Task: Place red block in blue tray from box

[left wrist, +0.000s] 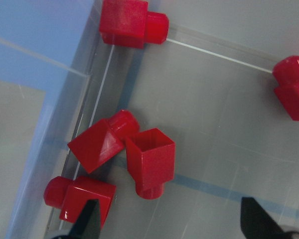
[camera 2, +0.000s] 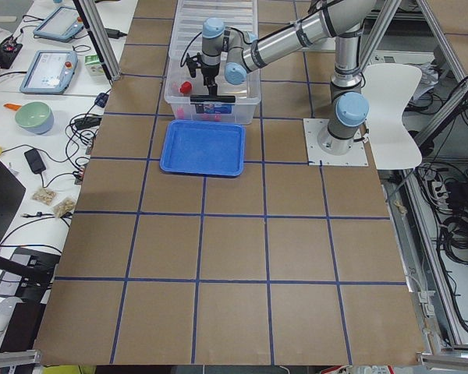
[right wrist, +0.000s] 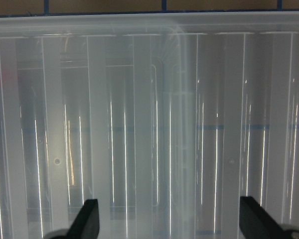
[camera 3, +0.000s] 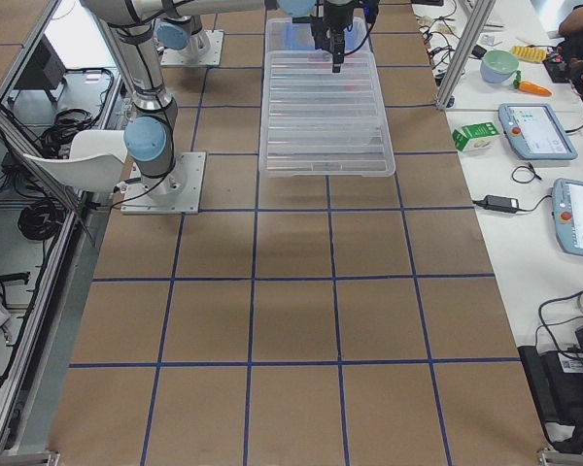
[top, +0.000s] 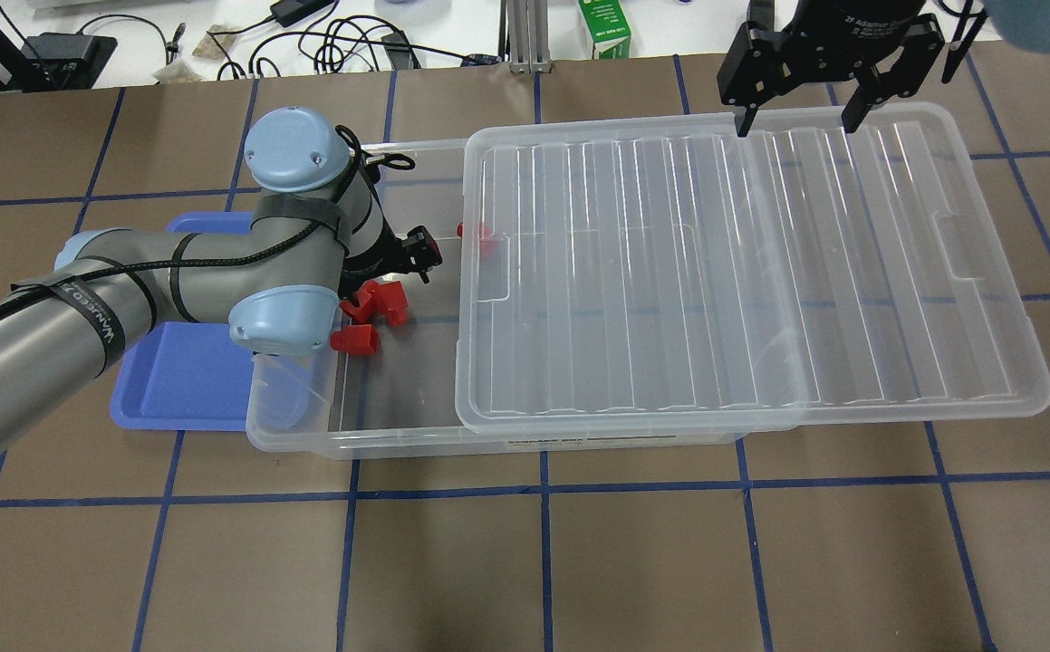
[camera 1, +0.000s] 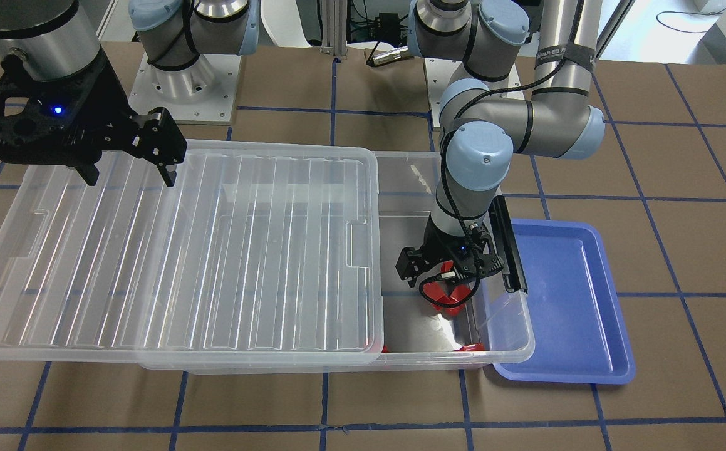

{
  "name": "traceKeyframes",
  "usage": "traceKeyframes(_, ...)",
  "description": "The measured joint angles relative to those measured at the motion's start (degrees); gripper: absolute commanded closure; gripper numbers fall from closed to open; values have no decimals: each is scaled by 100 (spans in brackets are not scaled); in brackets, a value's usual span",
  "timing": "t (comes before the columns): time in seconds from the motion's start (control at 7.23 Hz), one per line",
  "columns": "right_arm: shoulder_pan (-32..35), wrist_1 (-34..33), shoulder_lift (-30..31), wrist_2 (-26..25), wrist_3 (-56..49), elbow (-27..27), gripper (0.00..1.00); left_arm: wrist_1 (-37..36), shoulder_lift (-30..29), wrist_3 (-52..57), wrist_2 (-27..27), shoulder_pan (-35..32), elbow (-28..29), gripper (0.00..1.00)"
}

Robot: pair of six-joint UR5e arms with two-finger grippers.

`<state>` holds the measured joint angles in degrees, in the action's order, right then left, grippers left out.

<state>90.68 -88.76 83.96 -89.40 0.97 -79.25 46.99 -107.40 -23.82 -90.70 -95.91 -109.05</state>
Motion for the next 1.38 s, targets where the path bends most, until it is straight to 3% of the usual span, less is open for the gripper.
traceKeyframes(1.11, -6, -12, -2, -5, 0, 5, 0, -680, -459, 233, -6, 91, -167, 0)
traceKeyframes(1.38, -6, -11, -2, -6, 0, 8, 0, -701, -549, 260, -14, 118, -169, 19)
